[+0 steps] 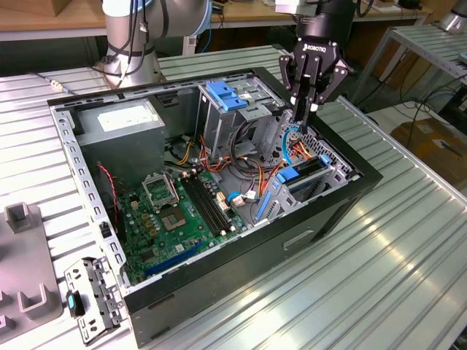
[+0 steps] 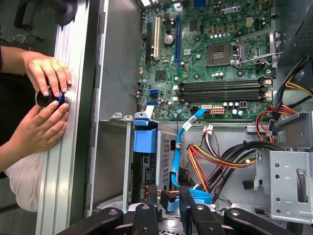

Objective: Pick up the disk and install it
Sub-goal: 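Insert the second disk wire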

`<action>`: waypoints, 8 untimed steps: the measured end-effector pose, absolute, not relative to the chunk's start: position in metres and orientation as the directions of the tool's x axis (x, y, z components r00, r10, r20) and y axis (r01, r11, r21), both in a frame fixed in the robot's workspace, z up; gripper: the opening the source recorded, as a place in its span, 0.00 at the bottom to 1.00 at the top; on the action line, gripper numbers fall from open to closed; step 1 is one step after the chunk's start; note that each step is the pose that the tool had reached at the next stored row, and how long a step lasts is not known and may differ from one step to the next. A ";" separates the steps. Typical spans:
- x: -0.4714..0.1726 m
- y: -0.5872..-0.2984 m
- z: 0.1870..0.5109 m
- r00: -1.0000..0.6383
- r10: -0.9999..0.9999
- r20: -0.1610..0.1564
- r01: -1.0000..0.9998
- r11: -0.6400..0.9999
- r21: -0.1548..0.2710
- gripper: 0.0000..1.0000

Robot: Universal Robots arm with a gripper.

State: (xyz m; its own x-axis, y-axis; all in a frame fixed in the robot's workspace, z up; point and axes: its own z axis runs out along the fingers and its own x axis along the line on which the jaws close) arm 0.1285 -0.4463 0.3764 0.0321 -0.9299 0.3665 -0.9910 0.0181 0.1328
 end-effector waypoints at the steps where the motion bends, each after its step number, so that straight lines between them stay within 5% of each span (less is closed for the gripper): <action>1: 0.128 -0.446 0.376 0.032 -0.930 0.366 -0.991 0.018 0.133 0.31; 8: 0.129 -0.449 0.366 0.032 -0.924 0.380 -0.991 0.020 0.133 0.31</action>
State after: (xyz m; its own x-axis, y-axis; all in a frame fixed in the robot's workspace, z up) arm 0.1287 -0.4494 0.3665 0.0322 -0.9244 0.3801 -0.9910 0.0200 0.1325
